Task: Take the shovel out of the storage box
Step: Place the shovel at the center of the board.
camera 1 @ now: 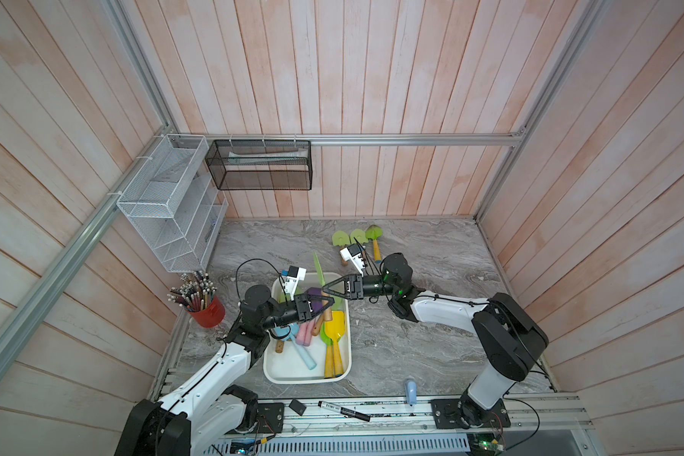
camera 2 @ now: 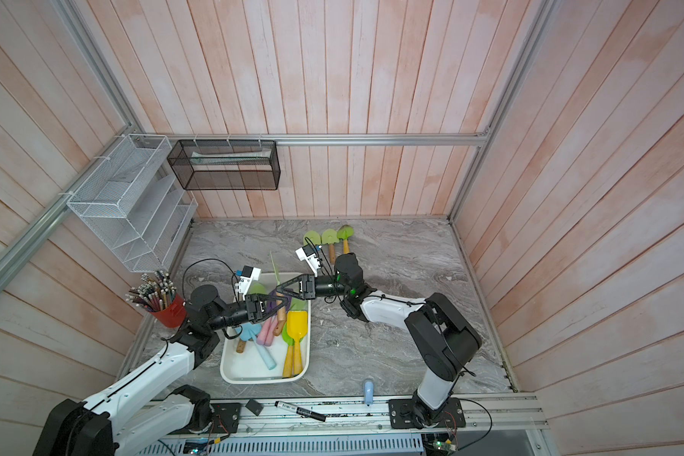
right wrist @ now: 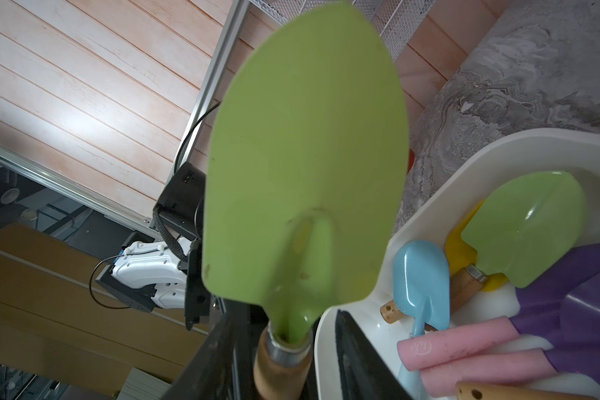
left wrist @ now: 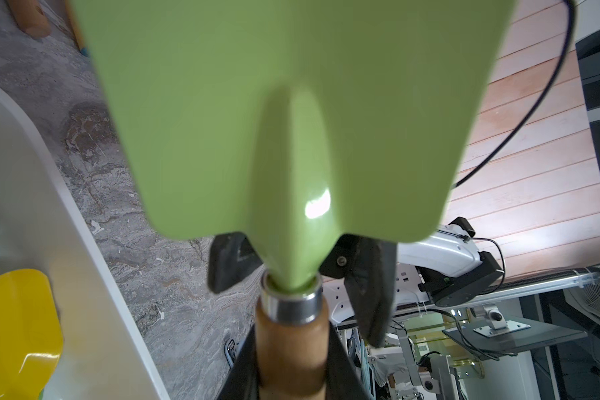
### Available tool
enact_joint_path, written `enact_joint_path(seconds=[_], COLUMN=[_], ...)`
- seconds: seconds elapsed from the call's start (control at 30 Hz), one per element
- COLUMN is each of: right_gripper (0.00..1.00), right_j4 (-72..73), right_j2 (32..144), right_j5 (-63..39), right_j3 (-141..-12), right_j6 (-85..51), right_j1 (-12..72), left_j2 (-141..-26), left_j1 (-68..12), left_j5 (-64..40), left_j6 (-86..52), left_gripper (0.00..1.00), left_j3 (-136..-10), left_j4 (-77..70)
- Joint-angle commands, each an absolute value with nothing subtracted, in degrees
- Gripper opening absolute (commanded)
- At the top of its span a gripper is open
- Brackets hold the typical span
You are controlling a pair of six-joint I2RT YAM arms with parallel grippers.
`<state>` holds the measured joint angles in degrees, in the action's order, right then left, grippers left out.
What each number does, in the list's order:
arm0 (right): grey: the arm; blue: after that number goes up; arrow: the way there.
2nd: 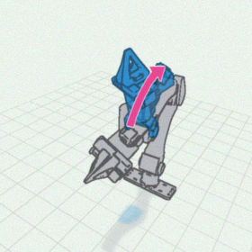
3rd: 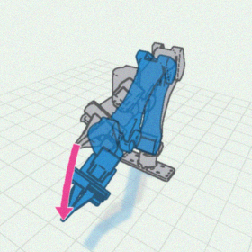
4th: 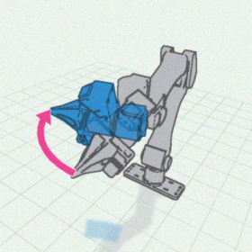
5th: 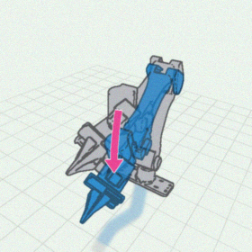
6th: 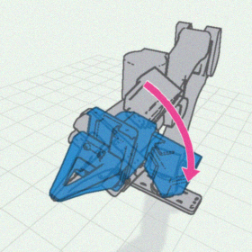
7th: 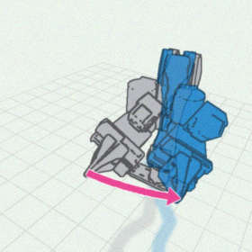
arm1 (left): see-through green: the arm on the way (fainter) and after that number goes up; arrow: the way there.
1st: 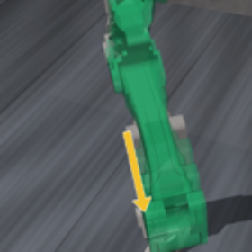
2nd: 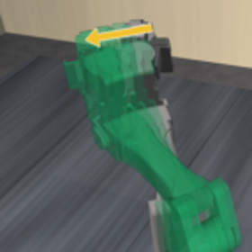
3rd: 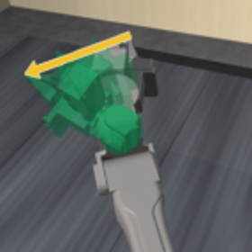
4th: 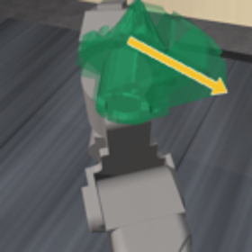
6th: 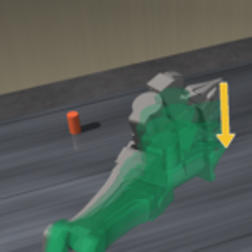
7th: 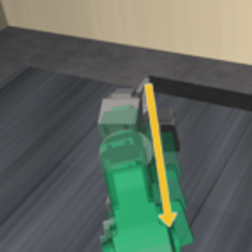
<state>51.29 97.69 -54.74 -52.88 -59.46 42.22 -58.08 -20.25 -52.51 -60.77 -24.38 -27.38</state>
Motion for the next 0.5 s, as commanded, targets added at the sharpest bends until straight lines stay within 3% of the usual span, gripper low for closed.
enact_joint_path(seconds=[0.0,0.3,0.47], right_gripper=[0.44,0.34,0.22], right_j4=[56.2,61.2,61.3], right_j2=[99.2,101.5,101.4], right_j5=[-56.4,-57.6,-57.1], right_j3=[-54.8,-54.9,-54.8], right_j6=[-62.0,-65.6,-65.7], right_j1=[42.6,42.9,42.9], left_j2=[-58.4,-59.4,-59.3], left_j1=[-20.0,-20.0,-20.0], left_j5=[-53.9,-54.2,-54.3], left_j6=[-61.4,-62.1,-62.2], left_gripper=[0.20,0.20,0.20], left_j3=[-23.6,-22.9,-22.5], left_j4=[-32.2,-34.2,-34.4])
